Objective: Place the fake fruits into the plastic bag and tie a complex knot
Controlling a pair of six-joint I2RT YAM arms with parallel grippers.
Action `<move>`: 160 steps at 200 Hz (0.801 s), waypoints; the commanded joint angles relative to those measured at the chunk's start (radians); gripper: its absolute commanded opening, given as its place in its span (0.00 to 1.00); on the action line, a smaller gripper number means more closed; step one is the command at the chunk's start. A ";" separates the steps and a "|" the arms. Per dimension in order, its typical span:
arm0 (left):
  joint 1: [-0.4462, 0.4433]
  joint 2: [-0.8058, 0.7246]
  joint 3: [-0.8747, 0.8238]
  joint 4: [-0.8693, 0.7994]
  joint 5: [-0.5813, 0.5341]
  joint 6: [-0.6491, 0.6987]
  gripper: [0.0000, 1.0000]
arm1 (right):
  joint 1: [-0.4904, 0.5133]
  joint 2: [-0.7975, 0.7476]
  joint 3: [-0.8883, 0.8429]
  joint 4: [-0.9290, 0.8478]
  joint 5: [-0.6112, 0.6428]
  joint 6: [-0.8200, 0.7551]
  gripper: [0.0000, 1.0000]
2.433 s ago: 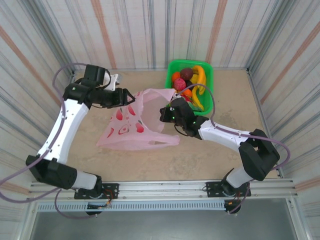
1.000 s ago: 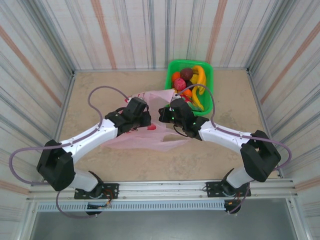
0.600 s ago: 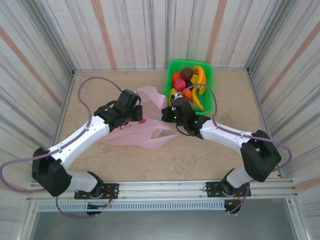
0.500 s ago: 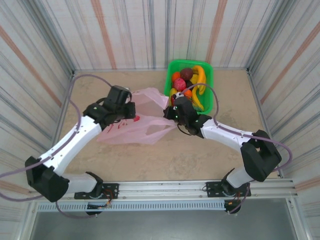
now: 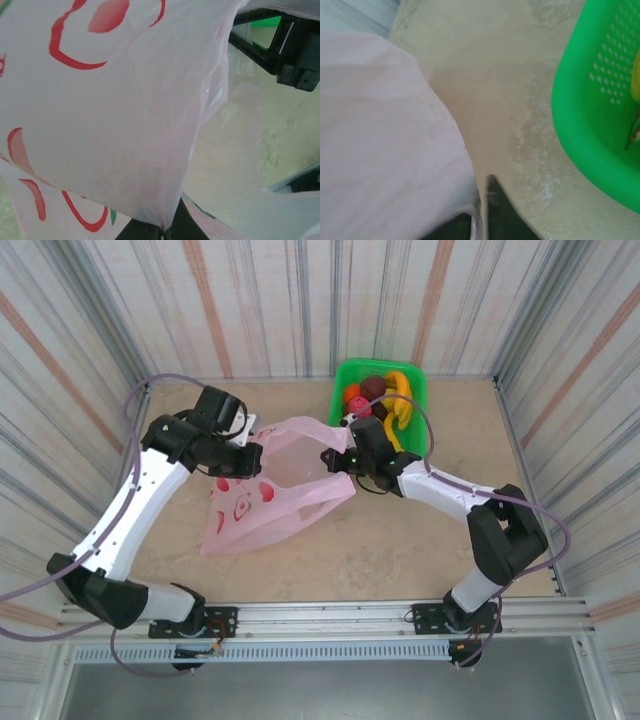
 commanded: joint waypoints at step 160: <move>0.188 0.049 -0.001 0.144 0.366 -0.166 0.00 | -0.196 -0.485 -0.278 -0.152 -0.275 -0.435 0.99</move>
